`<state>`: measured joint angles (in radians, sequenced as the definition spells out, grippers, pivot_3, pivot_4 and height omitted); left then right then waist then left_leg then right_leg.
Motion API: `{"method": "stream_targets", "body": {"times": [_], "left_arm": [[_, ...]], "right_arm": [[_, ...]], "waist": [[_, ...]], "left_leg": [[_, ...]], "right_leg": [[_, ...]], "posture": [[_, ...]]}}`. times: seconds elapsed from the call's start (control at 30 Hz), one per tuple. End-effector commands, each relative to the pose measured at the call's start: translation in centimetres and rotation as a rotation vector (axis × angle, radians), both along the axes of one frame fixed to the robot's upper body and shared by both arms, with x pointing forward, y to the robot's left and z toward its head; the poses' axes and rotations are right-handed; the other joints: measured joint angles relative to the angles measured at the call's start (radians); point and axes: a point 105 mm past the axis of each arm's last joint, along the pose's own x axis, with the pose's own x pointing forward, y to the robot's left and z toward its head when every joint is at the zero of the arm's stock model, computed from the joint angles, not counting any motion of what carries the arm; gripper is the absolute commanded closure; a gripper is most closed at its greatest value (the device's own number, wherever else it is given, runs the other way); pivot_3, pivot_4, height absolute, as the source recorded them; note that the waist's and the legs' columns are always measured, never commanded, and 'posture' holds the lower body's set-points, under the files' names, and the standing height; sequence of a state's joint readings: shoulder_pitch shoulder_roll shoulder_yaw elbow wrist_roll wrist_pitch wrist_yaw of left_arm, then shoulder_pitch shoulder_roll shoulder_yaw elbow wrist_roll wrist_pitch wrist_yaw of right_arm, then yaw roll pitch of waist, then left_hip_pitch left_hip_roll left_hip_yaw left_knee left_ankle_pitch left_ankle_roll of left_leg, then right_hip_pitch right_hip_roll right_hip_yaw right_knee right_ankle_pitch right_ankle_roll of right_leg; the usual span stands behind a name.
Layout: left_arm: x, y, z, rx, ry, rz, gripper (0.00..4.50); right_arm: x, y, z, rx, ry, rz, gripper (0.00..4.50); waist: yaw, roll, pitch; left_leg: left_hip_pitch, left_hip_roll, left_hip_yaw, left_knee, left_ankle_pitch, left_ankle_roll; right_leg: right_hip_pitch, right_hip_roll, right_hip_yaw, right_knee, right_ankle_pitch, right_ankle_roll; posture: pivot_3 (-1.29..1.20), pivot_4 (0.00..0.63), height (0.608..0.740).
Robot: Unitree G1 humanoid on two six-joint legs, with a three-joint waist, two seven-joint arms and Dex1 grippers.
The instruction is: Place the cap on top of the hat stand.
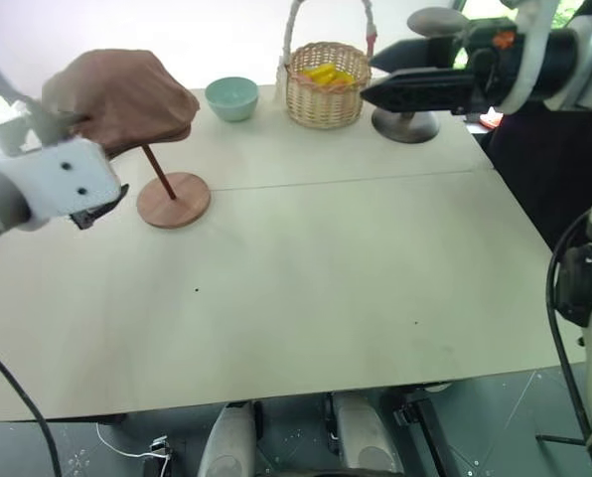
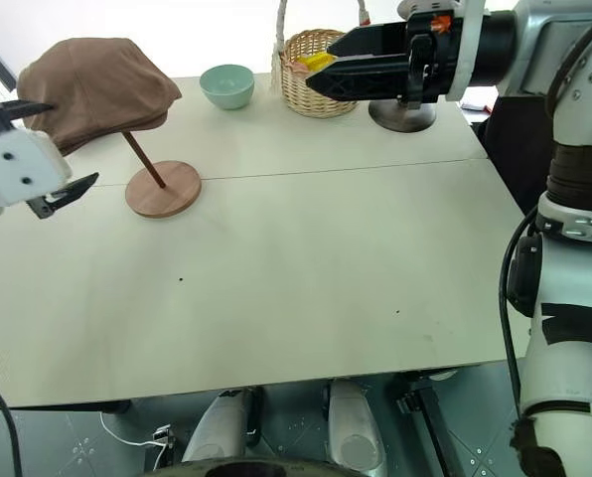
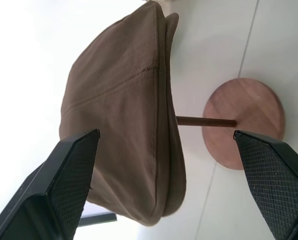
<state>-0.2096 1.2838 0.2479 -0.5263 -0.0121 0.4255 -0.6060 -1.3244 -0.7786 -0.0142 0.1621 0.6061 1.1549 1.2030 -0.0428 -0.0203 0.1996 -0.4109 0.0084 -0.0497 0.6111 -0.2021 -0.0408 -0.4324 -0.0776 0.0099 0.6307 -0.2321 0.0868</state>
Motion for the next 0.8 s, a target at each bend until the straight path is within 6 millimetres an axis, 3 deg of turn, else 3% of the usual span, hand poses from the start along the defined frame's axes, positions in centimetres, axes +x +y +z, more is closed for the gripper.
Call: {"method": "stream_targets", "body": {"times": [0.03, 0.3, 0.4, 0.63, 0.8], "left_arm": [[0.9, -1.1, -0.1, 0.050, -0.058, 0.004, 0.00], [3.0, -0.7, 0.2, 0.132, -0.154, 0.098, 0.00], [3.3, -0.7, 0.7, 0.123, -0.177, 0.105, 0.79], [3.2, -0.8, 1.8, 0.128, -0.226, 0.099, 4.43], [2.5, 0.1, 2.8, 0.160, -0.299, 0.102, 4.48]], "right_arm": [[-1.4, -0.2, 1.9, 0.022, -0.076, 0.026, 0.05], [-1.3, -0.1, 1.3, 0.015, -0.082, 0.011, 0.05], [-1.3, -0.2, 1.0, 0.003, -0.089, 0.001, 0.00], [-1.1, 0.0, 1.1, 0.012, -0.091, -0.007, 0.00], [-0.7, -0.2, 0.6, 0.005, -0.082, -0.022, 0.00]], "waist": [[0.001, 0.000, 0.000], [-0.001, 0.000, 0.000], [0.001, 0.000, 0.000], [0.000, -0.001, 0.000], [-0.002, -0.001, 0.000]], "left_leg": [[0.000, 0.000, 0.000, 0.000, 0.000, 0.000], [0.000, 0.000, 0.000, 0.002, 0.000, 0.000], [0.000, 0.000, 0.000, 0.002, 0.000, 0.000], [0.000, 0.000, 0.000, 0.002, 0.000, 0.000], [0.000, 0.000, 0.000, 0.002, 0.000, 0.000]], "right_leg": [[0.000, 0.000, 0.000, 0.000, 0.001, 0.001], [0.000, 0.001, 0.001, 0.001, 0.002, 0.003], [0.000, 0.001, 0.001, 0.001, 0.002, 0.004], [0.000, 0.001, 0.001, 0.001, 0.002, 0.004], [0.000, 0.001, 0.001, 0.002, 0.002, 0.004]], "posture": [[0.00, 0.150, 0.740], [0.00, 0.150, 0.740], [0.00, 0.150, 0.740], [0.00, 0.150, 0.740], [0.00, 0.150, 0.740]]}}
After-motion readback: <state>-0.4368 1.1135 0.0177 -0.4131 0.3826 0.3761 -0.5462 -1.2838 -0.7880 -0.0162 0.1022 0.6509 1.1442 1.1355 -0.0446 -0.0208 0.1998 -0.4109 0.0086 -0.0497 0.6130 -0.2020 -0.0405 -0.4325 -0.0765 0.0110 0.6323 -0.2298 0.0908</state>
